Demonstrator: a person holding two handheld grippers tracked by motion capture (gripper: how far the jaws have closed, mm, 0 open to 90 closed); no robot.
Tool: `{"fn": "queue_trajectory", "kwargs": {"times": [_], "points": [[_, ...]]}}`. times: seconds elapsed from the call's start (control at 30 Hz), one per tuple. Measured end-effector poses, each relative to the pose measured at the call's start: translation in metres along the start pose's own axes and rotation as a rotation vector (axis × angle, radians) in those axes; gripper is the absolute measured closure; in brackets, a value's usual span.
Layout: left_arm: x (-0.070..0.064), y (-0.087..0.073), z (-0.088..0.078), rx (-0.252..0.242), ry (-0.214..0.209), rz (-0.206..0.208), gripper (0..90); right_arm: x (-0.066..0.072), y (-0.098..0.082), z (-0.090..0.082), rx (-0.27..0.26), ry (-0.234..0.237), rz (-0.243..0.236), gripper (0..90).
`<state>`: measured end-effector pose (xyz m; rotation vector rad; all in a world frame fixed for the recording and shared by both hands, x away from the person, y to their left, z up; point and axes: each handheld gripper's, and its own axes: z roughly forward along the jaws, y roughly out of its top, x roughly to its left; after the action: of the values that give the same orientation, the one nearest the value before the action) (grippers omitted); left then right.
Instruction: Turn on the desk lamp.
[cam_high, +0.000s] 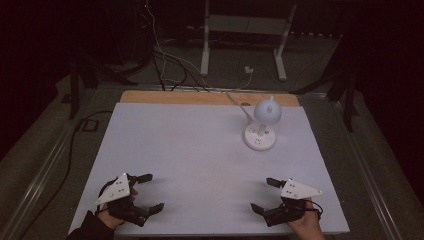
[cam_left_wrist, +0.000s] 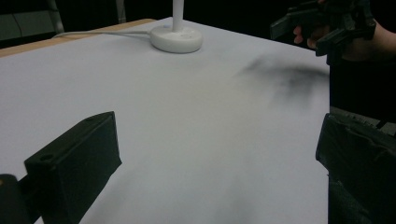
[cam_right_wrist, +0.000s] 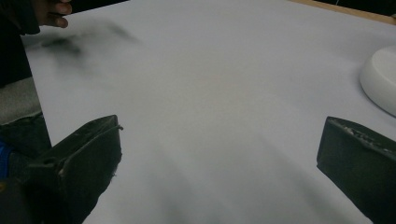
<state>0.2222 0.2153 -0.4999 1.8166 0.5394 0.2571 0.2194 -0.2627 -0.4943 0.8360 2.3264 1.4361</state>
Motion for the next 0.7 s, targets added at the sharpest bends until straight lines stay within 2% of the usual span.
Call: {"fn": "queue_trajectory", "kwargs": {"times": [0.37,0.63,0.7], "points": [[0.000,0.000,0.000,0.001,0.005,0.000,0.3,0.004,0.013,-0.002,-0.017,0.012,0.004,0.0],[0.000,0.000,0.000,-0.005,0.002,-0.001,0.3,0.006,0.023,-0.001,-0.006,0.005,-0.020,0.0],[0.000,0.000,0.000,-0.004,0.002,0.000,0.3,0.006,0.024,-0.001,-0.006,0.007,-0.014,0.0]]}}
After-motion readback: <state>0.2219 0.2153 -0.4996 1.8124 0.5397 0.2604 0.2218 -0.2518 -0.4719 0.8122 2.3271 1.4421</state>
